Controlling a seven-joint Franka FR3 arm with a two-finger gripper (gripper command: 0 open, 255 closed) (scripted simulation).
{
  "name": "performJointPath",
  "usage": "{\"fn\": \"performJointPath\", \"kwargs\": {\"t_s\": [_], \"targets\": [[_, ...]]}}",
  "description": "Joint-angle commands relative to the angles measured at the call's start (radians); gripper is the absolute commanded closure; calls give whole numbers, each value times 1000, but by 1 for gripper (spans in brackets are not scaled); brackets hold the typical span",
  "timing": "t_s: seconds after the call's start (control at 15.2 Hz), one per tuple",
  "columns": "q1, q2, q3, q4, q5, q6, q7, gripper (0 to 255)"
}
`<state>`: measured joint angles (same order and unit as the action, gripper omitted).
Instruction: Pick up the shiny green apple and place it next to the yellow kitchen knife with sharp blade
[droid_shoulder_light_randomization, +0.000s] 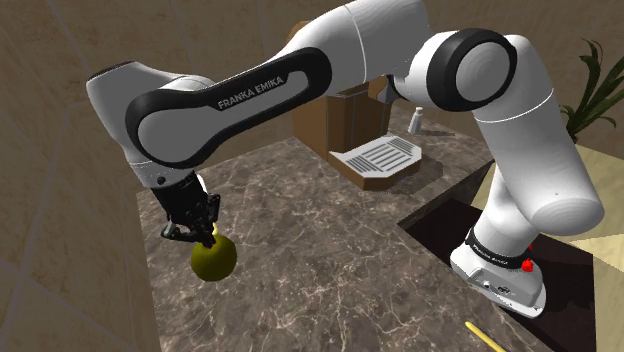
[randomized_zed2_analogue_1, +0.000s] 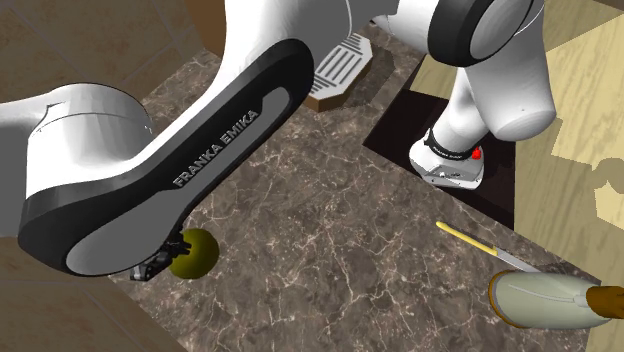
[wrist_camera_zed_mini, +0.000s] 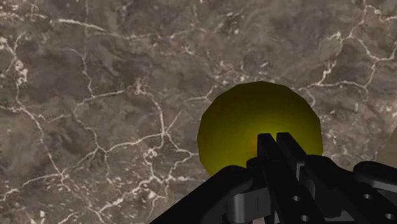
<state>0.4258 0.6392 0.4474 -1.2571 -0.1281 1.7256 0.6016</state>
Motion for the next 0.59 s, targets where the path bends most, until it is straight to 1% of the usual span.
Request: {"fn": "performJointPath", "kwargs": {"t_s": [0.0,0.53], "targets": [[1,-4,1,23,2,-26,0,255],[16,-4,4,133,3,-134,3,255]]}}
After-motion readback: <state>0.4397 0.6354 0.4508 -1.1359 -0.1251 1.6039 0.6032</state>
